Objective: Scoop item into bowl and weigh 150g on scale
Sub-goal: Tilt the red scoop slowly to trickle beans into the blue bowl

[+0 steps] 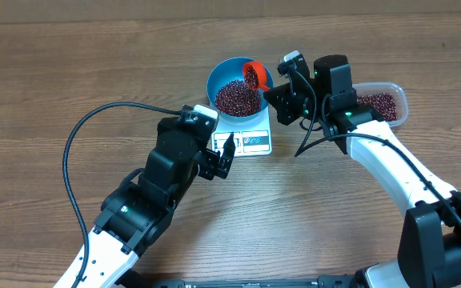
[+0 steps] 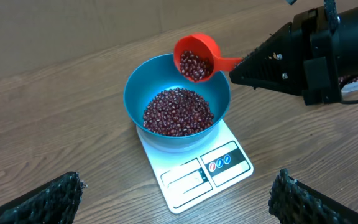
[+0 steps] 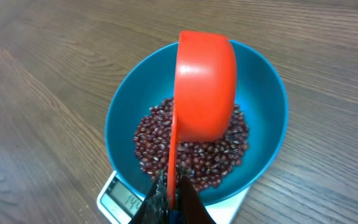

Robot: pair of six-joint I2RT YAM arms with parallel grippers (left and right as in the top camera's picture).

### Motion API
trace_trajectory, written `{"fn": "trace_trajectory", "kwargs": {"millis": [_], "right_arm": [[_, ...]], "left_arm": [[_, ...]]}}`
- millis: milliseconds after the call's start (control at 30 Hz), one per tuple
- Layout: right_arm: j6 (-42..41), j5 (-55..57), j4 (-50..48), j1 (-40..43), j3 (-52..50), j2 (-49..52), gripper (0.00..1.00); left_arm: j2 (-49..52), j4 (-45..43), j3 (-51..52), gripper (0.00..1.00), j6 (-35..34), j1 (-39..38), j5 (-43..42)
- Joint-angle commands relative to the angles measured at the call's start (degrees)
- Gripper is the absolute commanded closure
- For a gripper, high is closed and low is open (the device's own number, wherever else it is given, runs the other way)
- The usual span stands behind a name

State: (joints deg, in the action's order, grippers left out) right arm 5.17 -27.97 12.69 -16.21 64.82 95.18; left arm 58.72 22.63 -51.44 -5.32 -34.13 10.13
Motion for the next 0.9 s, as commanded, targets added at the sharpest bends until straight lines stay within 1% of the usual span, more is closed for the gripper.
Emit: {"fn": "trace_trajectory", "kwargs": {"millis": [0, 167, 767, 867], "right_arm": [[-2.7, -6.9, -0.4, 0.1, 1.7, -1.8, 0.96], [-7.1, -8.4, -0.4, 0.1, 1.7, -1.8, 0.96], [-7.1, -8.2, -0.7, 0.2, 1.7, -1.8, 0.96], [-7.1, -8.0, -2.2, 0.3, 1.7, -1.9, 0.96]], "left_arm": [[-1.1, -0.4, -0.2, 0.0, 1.5, 0.0, 0.3], [-1.1, -0.4, -0.2, 0.0, 1.5, 0.0, 0.3], [-1.2, -0.4, -0.2, 0.01, 1.5, 0.0, 0.3], [-1.2, -0.4, -0.2, 0.0, 1.5, 0.0, 0.3]]}}
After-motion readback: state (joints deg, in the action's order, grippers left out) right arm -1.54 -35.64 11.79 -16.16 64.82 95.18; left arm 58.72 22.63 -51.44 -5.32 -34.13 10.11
